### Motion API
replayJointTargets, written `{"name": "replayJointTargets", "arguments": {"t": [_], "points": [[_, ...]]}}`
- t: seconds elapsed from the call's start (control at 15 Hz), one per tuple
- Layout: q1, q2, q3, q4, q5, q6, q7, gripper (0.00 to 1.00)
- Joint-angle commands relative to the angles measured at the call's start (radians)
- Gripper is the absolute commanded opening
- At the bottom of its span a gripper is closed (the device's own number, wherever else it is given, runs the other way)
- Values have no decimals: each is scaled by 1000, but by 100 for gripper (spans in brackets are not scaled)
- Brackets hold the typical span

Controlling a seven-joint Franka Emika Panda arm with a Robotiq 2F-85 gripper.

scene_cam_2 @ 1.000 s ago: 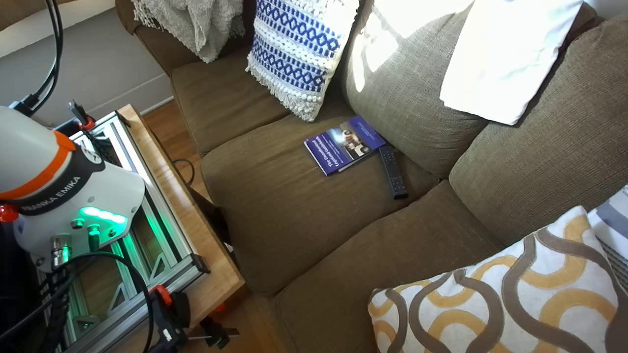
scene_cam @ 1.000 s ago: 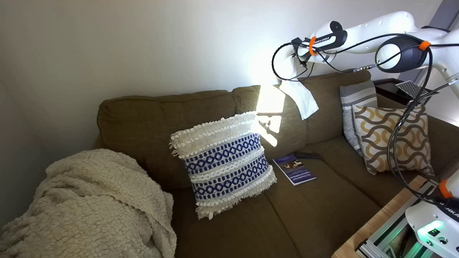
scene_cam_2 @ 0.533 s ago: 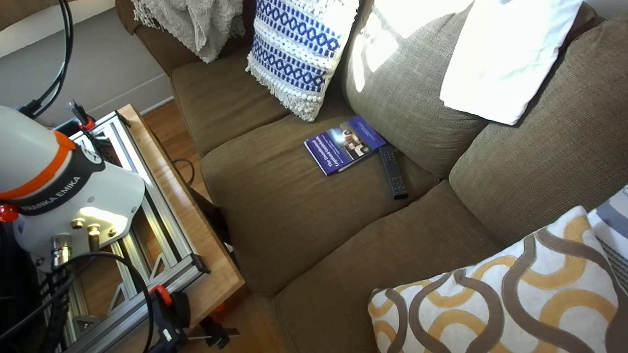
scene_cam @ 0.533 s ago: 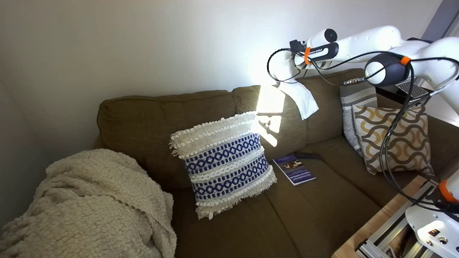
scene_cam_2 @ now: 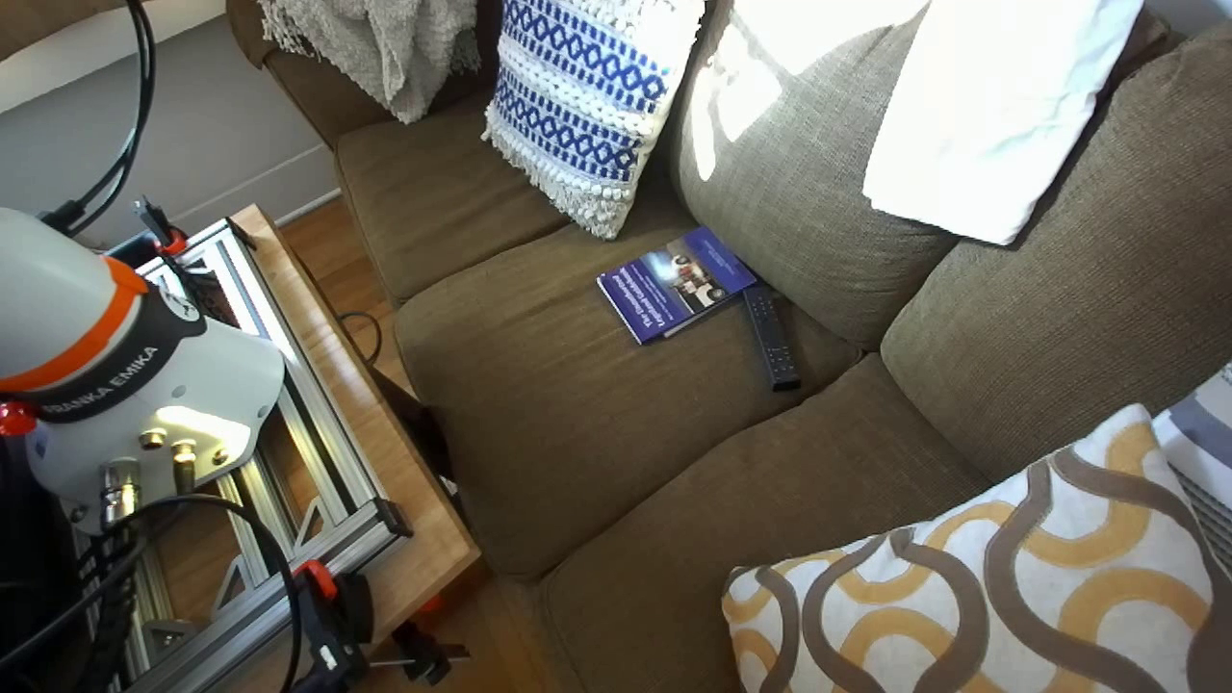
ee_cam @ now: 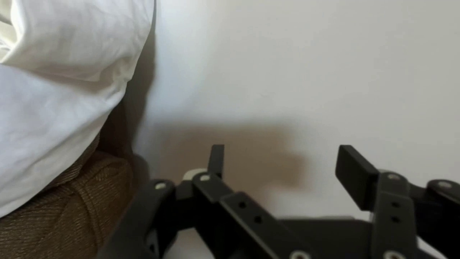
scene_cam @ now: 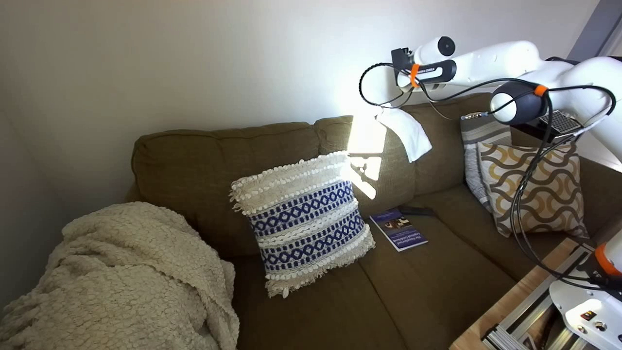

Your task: Hang the white towel on the backrest of the sofa

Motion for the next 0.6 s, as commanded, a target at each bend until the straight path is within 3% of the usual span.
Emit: {"name": "replayJointTargets", "arguments": {"t": [0.0,0.53], "points": [[-38,1,71,43,-14,-80,-73,100],[-185,-117,287,-36,27,-394,-467,100]]}}
